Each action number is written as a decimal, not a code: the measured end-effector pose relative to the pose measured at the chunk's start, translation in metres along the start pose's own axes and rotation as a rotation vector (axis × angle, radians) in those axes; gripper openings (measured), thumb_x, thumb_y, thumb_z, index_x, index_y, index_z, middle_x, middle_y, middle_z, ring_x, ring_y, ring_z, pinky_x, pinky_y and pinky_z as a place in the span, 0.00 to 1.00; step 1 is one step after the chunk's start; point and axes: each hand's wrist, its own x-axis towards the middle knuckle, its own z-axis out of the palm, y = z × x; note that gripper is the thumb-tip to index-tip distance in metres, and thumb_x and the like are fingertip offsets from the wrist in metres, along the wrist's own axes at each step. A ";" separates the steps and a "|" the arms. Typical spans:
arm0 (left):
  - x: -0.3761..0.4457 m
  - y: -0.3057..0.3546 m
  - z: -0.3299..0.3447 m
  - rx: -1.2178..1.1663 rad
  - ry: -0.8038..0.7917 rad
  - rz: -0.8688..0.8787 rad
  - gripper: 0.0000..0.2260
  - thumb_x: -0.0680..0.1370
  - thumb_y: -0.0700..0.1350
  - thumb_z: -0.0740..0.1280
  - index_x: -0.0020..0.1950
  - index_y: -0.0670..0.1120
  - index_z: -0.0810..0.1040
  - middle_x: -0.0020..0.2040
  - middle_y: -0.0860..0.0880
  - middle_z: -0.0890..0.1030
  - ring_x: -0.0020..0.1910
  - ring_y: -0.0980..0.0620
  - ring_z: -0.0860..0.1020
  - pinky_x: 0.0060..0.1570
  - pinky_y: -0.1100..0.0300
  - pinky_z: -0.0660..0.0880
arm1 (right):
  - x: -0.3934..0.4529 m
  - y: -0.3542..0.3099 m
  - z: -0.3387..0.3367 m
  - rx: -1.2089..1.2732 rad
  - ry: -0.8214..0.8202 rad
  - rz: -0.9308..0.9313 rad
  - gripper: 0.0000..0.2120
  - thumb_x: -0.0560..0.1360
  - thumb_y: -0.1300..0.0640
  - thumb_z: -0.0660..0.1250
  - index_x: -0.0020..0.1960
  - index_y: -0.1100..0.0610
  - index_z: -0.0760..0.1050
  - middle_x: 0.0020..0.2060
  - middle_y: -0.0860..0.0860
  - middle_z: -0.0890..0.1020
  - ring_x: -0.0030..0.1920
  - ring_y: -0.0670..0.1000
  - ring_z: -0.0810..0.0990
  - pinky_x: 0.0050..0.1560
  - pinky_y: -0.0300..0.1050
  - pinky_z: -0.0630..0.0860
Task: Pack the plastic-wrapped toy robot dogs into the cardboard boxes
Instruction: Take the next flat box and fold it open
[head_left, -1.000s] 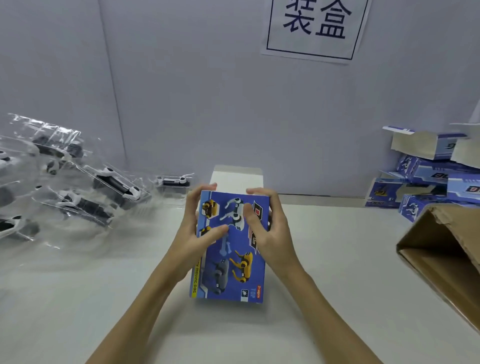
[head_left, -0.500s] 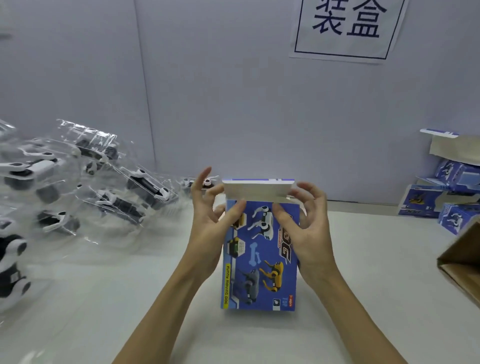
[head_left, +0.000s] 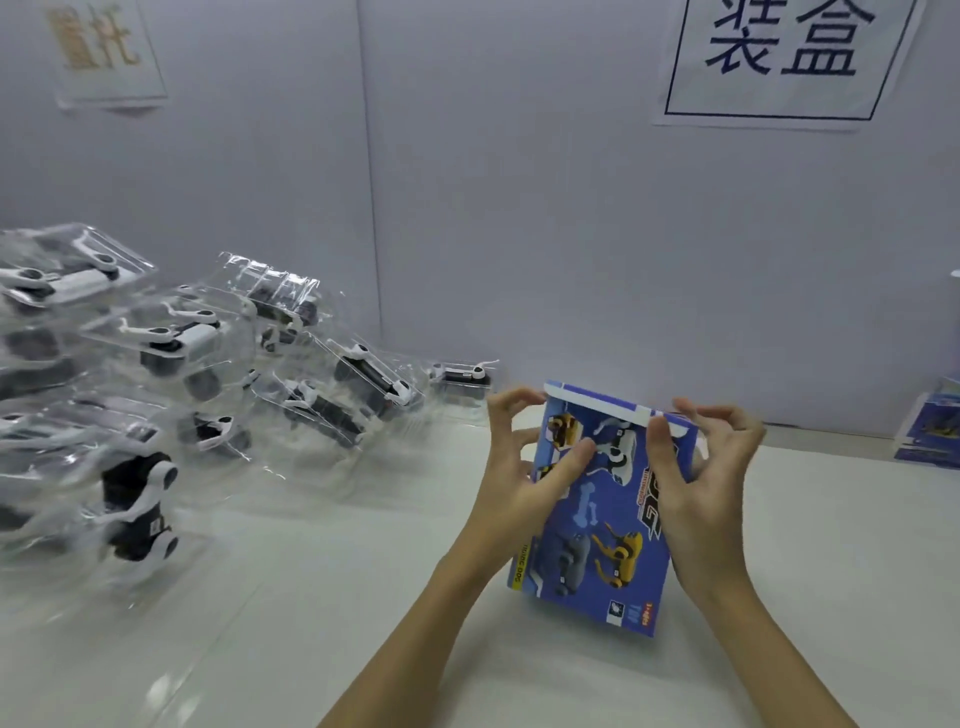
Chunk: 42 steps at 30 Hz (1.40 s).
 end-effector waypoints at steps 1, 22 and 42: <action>0.000 0.001 0.000 -0.004 0.016 0.003 0.21 0.81 0.43 0.73 0.63 0.60 0.65 0.63 0.65 0.75 0.63 0.48 0.82 0.47 0.57 0.84 | 0.000 0.001 -0.002 0.031 -0.012 0.006 0.15 0.77 0.49 0.67 0.62 0.46 0.68 0.65 0.38 0.75 0.64 0.47 0.81 0.41 0.42 0.85; 0.011 0.017 -0.035 0.091 -0.063 -0.201 0.17 0.77 0.53 0.63 0.62 0.51 0.81 0.60 0.44 0.71 0.61 0.48 0.77 0.59 0.57 0.76 | 0.002 -0.002 -0.012 0.026 -0.384 0.238 0.16 0.79 0.51 0.68 0.66 0.45 0.74 0.57 0.56 0.85 0.48 0.57 0.88 0.36 0.48 0.86; 0.013 0.004 -0.044 0.017 -0.159 -0.325 0.18 0.78 0.55 0.63 0.63 0.48 0.80 0.64 0.44 0.70 0.65 0.49 0.79 0.49 0.61 0.81 | 0.003 -0.006 -0.012 -0.085 -0.457 0.288 0.17 0.80 0.51 0.71 0.67 0.43 0.72 0.53 0.55 0.85 0.46 0.60 0.88 0.31 0.47 0.84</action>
